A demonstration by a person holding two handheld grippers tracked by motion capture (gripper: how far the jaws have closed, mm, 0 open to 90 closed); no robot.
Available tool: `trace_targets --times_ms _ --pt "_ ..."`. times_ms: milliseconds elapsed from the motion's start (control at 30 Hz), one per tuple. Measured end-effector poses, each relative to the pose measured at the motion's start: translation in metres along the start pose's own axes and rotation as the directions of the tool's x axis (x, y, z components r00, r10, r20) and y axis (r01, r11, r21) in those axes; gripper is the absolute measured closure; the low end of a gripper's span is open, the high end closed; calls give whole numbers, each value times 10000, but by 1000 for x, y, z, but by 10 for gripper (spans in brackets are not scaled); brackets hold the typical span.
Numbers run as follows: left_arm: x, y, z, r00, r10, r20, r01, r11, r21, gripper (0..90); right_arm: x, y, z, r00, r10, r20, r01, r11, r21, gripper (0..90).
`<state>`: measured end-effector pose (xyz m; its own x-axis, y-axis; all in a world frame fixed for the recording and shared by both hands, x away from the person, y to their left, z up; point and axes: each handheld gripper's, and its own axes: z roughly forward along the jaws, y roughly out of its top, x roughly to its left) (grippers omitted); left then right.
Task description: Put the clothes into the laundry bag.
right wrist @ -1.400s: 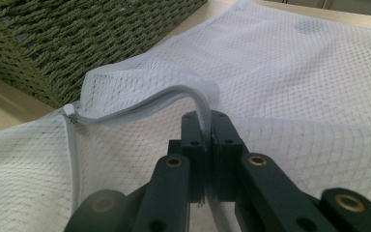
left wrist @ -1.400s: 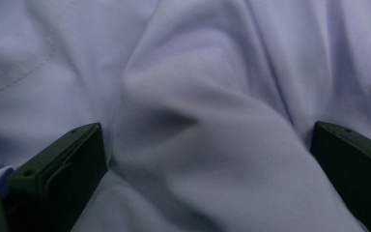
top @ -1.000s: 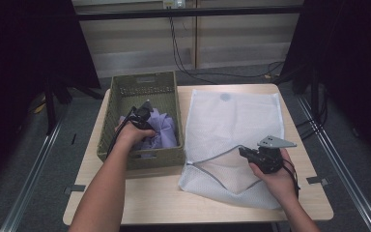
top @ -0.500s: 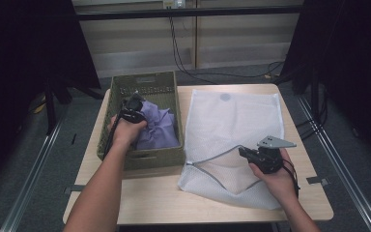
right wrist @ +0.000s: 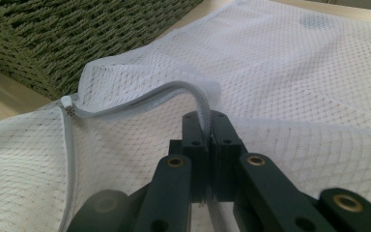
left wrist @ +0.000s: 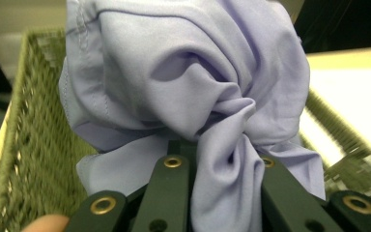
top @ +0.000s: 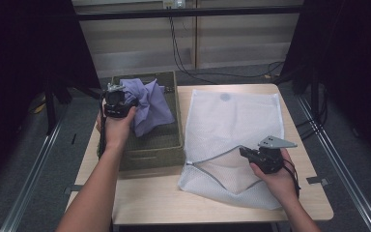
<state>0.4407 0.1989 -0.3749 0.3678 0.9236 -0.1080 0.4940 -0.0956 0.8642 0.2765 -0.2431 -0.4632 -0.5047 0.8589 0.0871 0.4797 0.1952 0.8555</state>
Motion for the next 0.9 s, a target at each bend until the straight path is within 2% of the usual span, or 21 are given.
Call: trace_targets --times_ms 100,233,300,400,600,767,800,900 --pt "-1 -1 -12 9993 -39 370 80 9938 -1109 837 0 0 0 10000 13 -5 -13 10000 17 877" --pt "-2 -2 -25 9991 -159 383 230 9810 -1925 838 0 0 1 10000 -14 -16 14 10000 -11 877" --pt "-2 -1 -30 9983 -188 553 304 9754 -2185 838 0 0 1 10000 -17 -15 17 10000 -9 878" --pt "-3 0 -39 9980 -32 630 186 9696 -2441 838 -1 0 1 9999 66 -90 -67 10000 -15 884" --pt "-6 4 -63 9940 -71 1088 430 9426 -3310 838 -1 -1 3 10000 34 -70 -34 10000 0 886" --pt "-11 6 -81 9895 138 1436 377 9359 -3501 838 0 -1 4 9999 52 -89 -52 10000 24 886" --pt "-13 6 -85 9900 173 1397 334 9352 -3526 837 0 -1 4 10000 12 -79 -12 10000 15 886" --pt "-17 7 -97 9859 294 1650 329 9313 -3627 838 0 -1 5 10000 10 -86 -10 10000 23 886"
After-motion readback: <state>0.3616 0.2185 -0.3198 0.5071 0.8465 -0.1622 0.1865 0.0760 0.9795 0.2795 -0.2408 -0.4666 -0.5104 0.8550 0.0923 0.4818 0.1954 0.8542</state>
